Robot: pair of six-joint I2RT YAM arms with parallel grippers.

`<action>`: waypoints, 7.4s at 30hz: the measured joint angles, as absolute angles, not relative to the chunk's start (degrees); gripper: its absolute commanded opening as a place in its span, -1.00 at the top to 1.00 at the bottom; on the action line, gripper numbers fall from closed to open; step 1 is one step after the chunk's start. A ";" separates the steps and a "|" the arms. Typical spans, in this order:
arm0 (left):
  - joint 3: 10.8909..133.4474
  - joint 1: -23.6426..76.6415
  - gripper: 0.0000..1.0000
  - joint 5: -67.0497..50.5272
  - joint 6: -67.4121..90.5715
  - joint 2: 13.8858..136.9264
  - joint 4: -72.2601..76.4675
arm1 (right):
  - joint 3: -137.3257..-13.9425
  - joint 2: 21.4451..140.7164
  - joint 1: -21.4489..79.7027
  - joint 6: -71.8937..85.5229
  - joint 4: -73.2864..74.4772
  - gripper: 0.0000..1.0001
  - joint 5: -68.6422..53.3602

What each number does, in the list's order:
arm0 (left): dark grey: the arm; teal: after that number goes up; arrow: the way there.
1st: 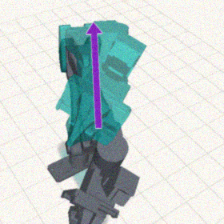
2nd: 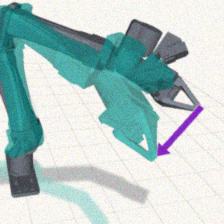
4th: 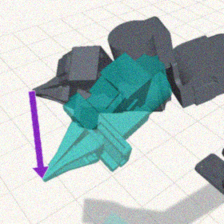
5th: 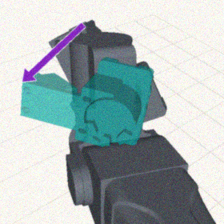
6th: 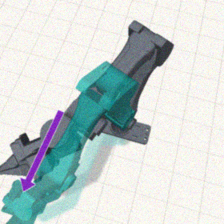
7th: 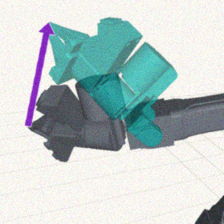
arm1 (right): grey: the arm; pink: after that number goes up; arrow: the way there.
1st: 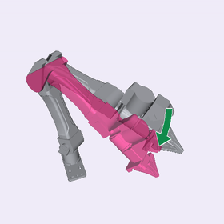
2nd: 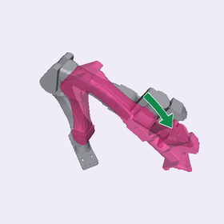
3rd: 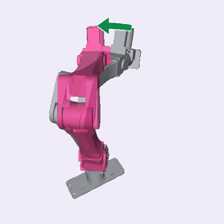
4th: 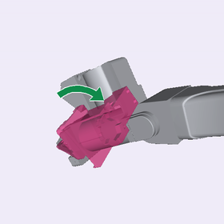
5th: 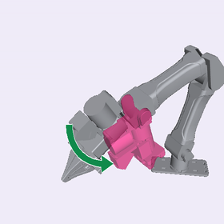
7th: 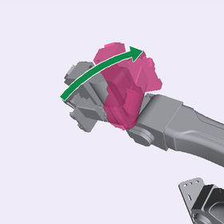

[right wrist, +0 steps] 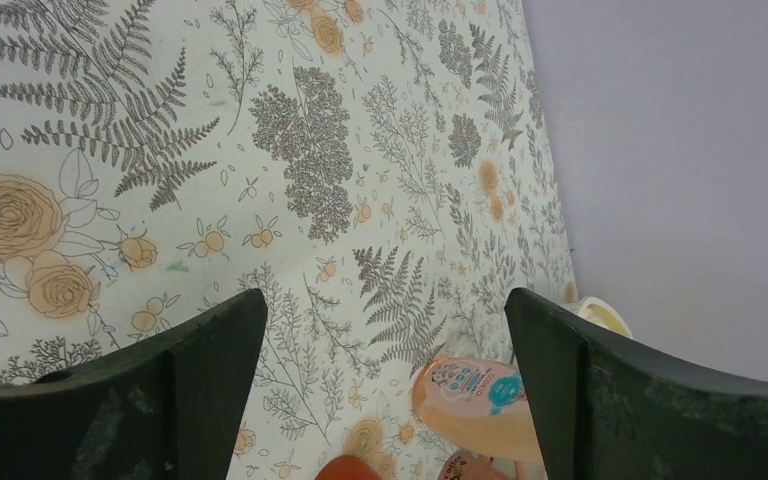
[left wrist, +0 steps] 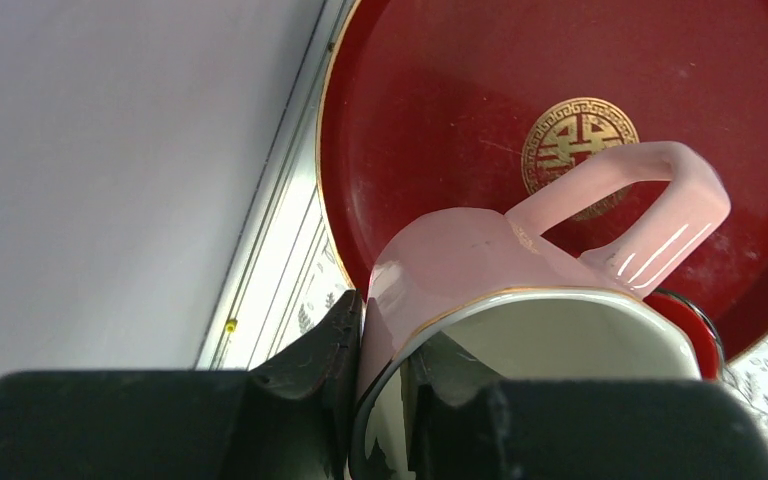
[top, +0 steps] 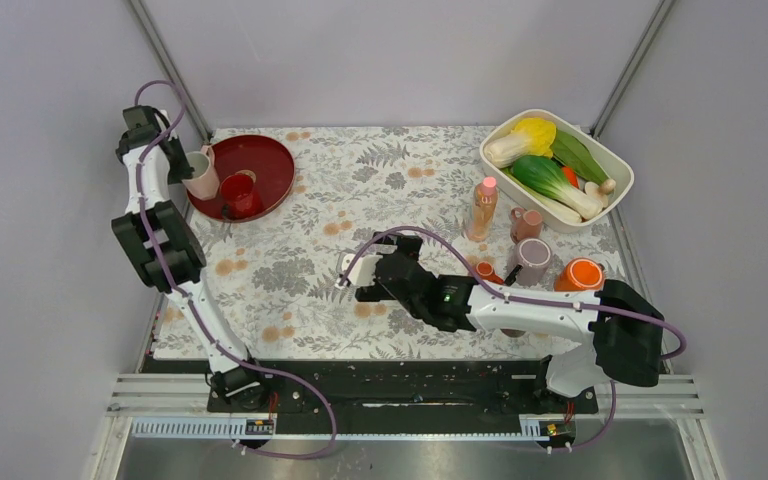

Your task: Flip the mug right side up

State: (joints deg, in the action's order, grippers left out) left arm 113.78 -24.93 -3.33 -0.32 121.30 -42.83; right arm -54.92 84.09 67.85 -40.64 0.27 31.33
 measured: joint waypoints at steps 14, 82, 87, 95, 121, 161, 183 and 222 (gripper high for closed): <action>116.62 -24.93 1.00 -3.03 2.02 128.20 -38.46 | -59.02 84.18 69.65 -35.09 8.51 -0.99 32.10; 93.12 -24.01 -0.98 -17.41 -9.04 97.93 -47.92 | -51.48 86.02 29.76 23.46 29.36 -0.58 4.10; 93.17 -24.01 -0.98 -17.82 -9.21 97.93 -48.58 | -52.05 84.82 34.46 25.08 30.28 -0.62 1.80; 93.76 -24.01 -0.98 -19.29 -9.23 97.93 -50.22 | -59.02 84.93 37.95 19.42 40.80 -0.64 -6.63; 94.15 -23.99 -0.97 -22.02 -9.69 95.66 -51.05 | -52.38 86.65 40.16 6.11 37.89 -0.01 -0.58; 105.01 2.31 -0.90 -63.48 7.73 84.71 -56.80 | -69.76 76.69 41.17 25.47 -10.17 1.00 -17.12; 97.65 10.70 0.79 -73.78 37.91 83.61 -23.29 | -76.44 81.12 44.97 27.97 -11.44 1.00 -20.71; 127.07 2.76 1.00 -1.48 -2.42 132.97 -51.37 | -68.66 81.14 45.30 18.61 14.76 -0.99 -7.09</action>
